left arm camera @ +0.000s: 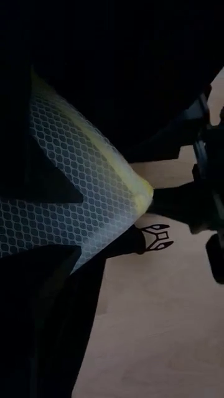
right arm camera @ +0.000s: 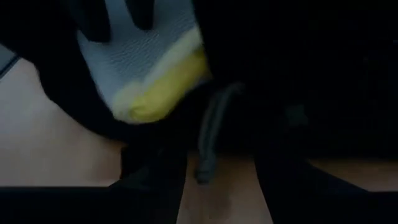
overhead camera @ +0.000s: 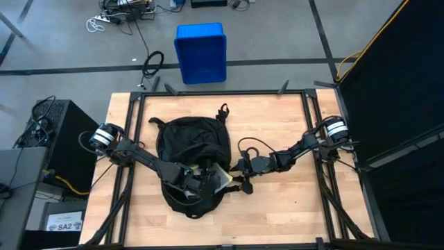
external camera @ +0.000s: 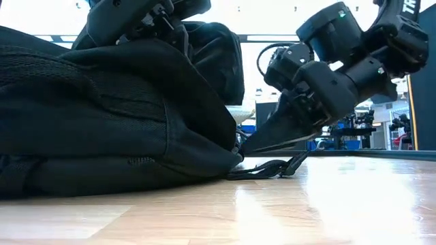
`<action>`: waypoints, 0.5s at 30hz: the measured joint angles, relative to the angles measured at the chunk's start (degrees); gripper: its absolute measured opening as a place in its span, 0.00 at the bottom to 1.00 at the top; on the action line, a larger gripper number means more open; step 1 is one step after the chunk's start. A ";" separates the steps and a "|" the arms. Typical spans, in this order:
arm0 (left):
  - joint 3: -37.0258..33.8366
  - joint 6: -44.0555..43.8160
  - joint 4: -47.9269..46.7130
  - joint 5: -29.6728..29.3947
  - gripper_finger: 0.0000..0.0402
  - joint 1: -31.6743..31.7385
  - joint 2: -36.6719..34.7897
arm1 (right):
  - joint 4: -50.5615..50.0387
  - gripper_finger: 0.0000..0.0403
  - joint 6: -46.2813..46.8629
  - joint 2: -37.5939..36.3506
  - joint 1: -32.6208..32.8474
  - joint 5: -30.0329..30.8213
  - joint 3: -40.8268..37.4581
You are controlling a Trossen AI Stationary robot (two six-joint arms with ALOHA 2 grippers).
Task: Unpack backpack
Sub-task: Close the black backpack
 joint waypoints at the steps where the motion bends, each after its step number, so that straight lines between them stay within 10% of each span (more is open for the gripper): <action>1: 0.00 -0.01 -0.05 -0.02 0.22 0.00 0.00 | 0.34 0.41 -0.01 0.47 0.04 0.01 0.61; 15: 0.02 -0.25 -0.94 0.07 0.22 0.00 -0.04 | -2.75 0.02 -1.60 0.43 0.02 -6.83 1.14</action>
